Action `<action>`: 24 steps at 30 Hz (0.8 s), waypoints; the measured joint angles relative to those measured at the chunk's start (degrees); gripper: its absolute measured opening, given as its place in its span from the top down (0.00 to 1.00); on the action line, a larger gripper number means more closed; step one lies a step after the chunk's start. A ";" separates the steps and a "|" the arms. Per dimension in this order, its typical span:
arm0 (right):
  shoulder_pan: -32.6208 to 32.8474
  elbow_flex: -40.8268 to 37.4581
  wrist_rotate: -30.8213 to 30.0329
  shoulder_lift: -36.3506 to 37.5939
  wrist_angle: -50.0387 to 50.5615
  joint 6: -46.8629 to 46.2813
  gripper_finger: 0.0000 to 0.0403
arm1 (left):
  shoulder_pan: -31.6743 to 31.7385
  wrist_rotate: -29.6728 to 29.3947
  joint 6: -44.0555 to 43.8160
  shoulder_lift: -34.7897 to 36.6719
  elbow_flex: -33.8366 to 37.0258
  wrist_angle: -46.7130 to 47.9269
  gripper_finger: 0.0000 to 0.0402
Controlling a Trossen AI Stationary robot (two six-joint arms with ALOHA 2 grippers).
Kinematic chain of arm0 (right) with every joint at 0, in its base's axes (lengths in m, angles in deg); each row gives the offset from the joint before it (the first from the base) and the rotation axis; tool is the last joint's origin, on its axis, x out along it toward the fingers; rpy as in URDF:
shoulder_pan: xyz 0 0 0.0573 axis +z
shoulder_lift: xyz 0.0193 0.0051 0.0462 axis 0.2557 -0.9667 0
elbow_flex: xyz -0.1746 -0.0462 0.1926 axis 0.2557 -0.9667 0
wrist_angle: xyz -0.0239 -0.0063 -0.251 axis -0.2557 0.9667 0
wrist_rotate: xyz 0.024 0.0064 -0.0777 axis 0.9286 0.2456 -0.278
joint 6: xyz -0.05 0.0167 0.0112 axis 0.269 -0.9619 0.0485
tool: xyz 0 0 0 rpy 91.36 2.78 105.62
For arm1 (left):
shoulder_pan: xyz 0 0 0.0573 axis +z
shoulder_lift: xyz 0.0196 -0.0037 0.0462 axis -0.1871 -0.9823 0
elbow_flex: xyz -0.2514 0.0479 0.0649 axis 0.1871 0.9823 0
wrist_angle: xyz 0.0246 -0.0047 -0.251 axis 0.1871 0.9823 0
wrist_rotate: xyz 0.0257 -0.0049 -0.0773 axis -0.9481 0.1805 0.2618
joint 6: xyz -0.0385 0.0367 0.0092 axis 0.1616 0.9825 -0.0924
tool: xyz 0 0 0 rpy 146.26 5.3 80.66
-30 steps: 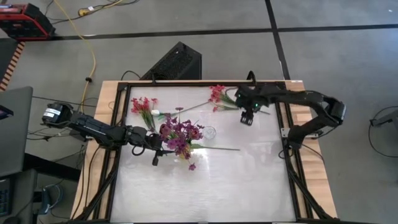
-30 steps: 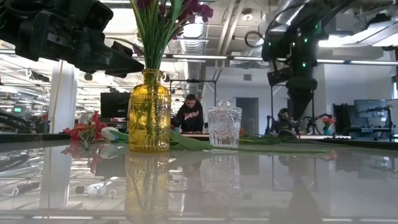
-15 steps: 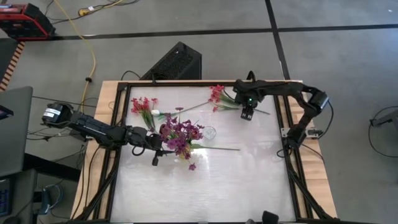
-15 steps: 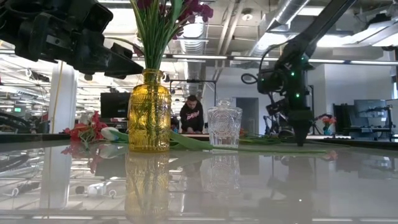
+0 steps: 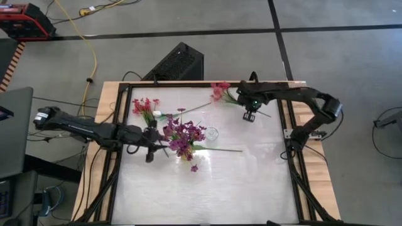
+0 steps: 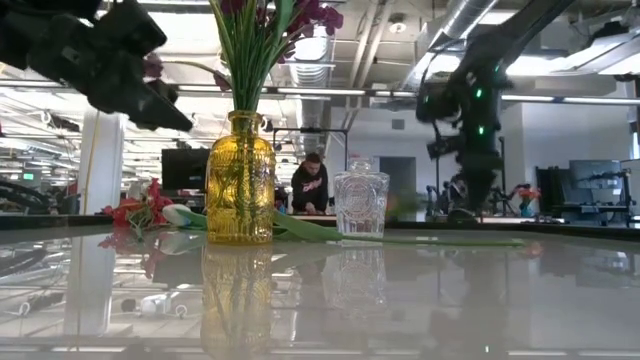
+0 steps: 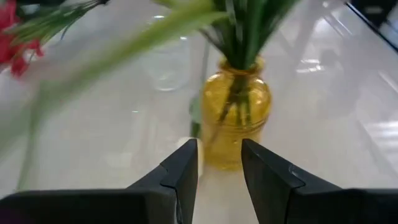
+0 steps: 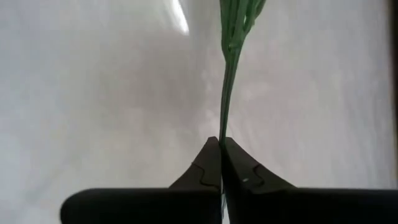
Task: Sort flowers into vase by color
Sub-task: Put the right red flowers into the transparent vase
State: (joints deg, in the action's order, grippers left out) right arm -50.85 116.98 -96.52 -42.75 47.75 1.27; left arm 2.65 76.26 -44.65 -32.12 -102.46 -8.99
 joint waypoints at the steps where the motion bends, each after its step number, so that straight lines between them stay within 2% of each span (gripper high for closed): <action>1: 0.63 0.00 1.14 1.71 -0.05 -1.37 0.94 | 0.01 -0.89 -0.92 2.14 0.00 1.76 0.72; 6: 4.88 -1.44 6.99 12.87 -5.50 -6.98 0.95 | -0.68 -6.25 -4.46 12.03 0.16 10.86 0.72; 9: 8.23 -4.31 10.58 20.29 -13.19 -10.07 0.95 | -1.82 -9.50 -3.85 16.92 1.95 11.32 0.72; 13: 12.90 -9.07 11.14 29.80 -24.15 -14.86 0.95 | -2.33 -12.99 -3.87 22.44 4.28 11.48 0.72; 18: 19.09 -17.25 11.01 38.11 -46.24 -21.17 0.95 | -2.33 -15.37 -4.12 27.14 6.69 11.54 0.72; 24: 28.15 -27.77 10.61 37.43 -77.31 -23.61 0.95 | -2.33 -17.29 -3.88 27.60 6.86 11.11 0.72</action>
State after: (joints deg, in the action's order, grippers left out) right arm -22.70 89.21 -85.90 -5.32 -29.55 -22.34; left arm 0.32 58.96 -48.53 -4.51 -95.59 2.13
